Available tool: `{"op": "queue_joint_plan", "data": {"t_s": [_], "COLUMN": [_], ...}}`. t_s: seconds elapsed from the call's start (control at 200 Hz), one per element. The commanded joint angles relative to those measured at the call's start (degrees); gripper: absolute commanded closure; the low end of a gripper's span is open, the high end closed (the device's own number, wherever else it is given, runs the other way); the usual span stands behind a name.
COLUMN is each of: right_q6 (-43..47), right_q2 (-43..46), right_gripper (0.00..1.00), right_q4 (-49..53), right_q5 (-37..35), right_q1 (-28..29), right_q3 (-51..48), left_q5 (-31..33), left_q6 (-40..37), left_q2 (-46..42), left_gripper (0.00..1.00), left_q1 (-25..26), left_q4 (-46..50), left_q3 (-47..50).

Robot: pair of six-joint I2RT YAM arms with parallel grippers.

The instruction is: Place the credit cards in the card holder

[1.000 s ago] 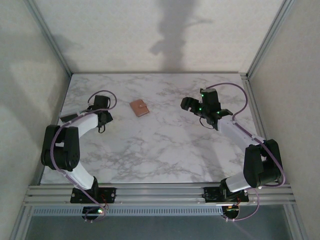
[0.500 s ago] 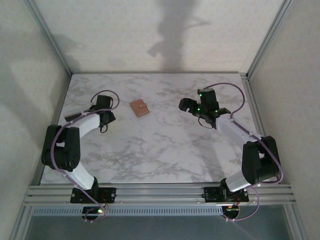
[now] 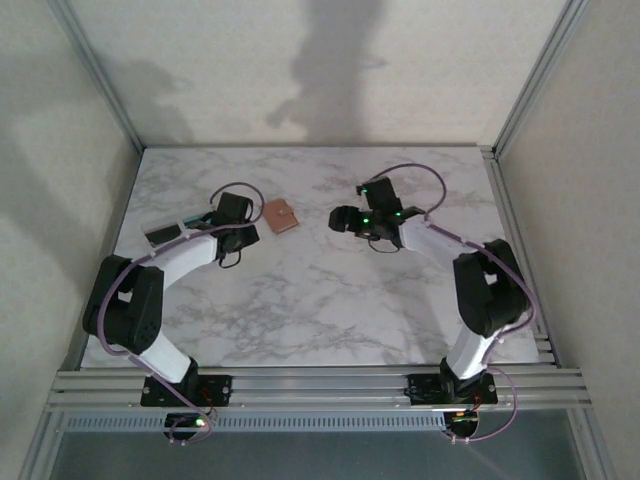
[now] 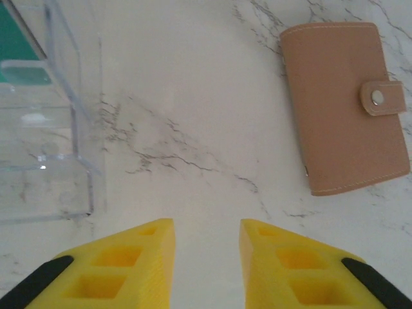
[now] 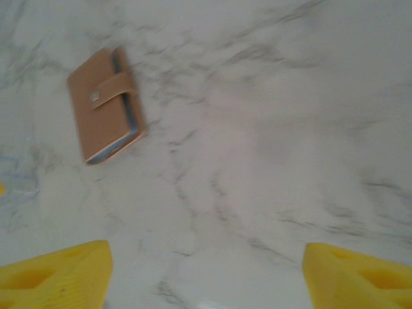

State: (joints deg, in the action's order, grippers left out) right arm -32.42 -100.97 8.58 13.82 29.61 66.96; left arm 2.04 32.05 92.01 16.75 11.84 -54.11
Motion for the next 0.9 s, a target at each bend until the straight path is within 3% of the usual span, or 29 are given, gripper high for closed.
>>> {"op": "queue_joint_plan", "data": {"t_s": [0.0, 0.11, 0.28, 0.581, 0.841, 0.891], "right_q6": [-6.46, -14.73, -21.43, -29.12, -32.12, -32.26], "right_q2": [-4.09, -9.39, -17.04, -25.71, -30.96, -31.67], "right_gripper": [0.29, 0.37, 0.42, 0.51, 0.58, 0.64], "right_q4": [-5.5, -14.17, -18.29, -19.07, -21.74, -21.7], "right_q5": [5.95, 9.32, 8.88, 6.74, 5.86, 6.27], "right_q1": [2.3, 3.98, 4.94, 5.38, 7.21, 7.47], "right_q3": [2.54, 4.55, 9.87, 17.05, 20.73, 21.56], "left_q5": [-1.05, 0.46, 6.65, 2.65, -9.04, -11.26], "left_q6": [1.83, 1.92, 1.7, 3.25, 4.45, 4.85], "left_q2": [-3.25, -10.25, -20.25, -31.39, -26.14, -25.3], "left_gripper": [0.63, 0.53, 0.34, 0.11, 0.03, 0.03], "left_q1": [0.87, 0.82, -2.53, -24.41, -41.71, -44.08], "left_q4": [0.89, 1.24, 7.5, 8.53, 6.45, 6.13], "left_q3": [0.38, 2.44, 3.22, 6.86, 6.27, 6.46]}}
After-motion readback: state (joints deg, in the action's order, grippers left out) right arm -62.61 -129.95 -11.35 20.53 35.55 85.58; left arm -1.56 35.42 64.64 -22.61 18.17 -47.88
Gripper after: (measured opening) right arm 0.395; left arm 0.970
